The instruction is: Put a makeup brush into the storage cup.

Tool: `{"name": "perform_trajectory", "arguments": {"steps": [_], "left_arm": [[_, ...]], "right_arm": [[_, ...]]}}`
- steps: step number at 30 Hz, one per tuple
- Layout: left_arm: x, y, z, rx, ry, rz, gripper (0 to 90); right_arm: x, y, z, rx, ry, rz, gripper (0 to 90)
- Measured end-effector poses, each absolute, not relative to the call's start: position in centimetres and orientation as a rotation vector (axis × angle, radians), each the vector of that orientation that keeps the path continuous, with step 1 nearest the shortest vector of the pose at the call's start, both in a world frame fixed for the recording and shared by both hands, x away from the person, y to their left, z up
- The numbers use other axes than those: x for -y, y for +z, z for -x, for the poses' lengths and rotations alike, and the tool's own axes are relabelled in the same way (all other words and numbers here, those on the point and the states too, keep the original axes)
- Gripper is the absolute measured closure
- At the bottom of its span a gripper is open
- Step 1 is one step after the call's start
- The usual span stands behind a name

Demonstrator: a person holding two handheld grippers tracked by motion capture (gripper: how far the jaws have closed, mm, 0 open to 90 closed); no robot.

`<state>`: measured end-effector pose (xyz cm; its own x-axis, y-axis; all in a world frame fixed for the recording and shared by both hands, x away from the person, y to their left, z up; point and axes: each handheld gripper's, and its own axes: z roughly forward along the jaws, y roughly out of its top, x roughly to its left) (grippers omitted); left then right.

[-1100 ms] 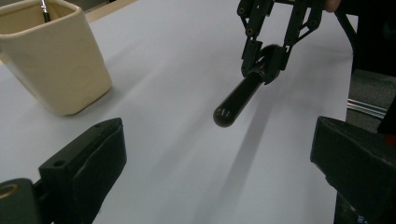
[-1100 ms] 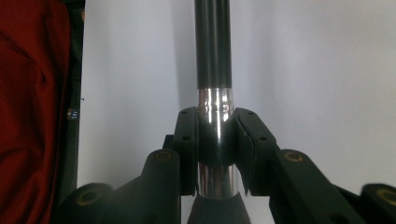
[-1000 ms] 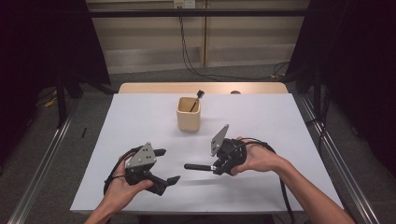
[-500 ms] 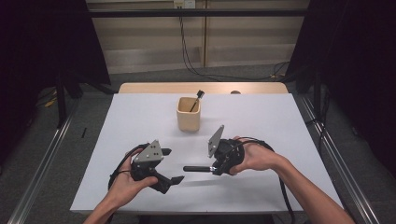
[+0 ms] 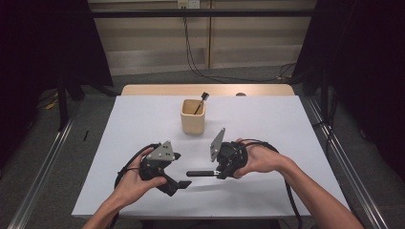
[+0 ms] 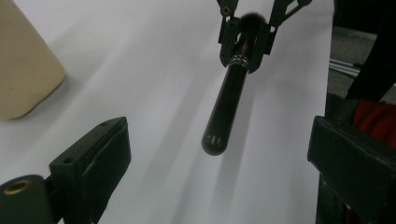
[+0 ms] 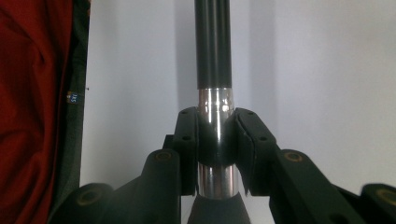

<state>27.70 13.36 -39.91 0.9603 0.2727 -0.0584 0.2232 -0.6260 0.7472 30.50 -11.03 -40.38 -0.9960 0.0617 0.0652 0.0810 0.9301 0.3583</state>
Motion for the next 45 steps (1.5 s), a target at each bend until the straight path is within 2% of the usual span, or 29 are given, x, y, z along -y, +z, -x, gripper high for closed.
{"name": "perform_trajectory", "arguments": {"steps": [20, 30, 41, 44, 45], "left_arm": [[-11.8, -40.1, -29.5, -0.308, -0.018, -2.432, 7.1], [-10.9, -40.1, -29.8, -0.282, -0.106, -2.495, 7.1], [-9.9, -40.6, -29.9, -0.185, -0.112, -2.573, 8.0], [-9.7, -40.7, -29.7, -0.168, -0.104, -2.595, 9.9], [-9.6, -40.6, -29.7, -0.159, -0.108, -2.597, 14.3]], "right_arm": [[10.4, -40.0, -30.9, 3.069, -0.478, 0.073, 71.9], [9.6, -40.2, -30.9, 3.077, -0.431, 0.038, 71.9], [9.7, -40.3, -30.9, 3.074, -0.440, 0.036, 71.9], [9.7, -40.5, -30.9, 3.073, -0.441, 0.034, 71.9], [9.7, -40.5, -30.9, 3.070, -0.438, 0.038, 71.9]]}}
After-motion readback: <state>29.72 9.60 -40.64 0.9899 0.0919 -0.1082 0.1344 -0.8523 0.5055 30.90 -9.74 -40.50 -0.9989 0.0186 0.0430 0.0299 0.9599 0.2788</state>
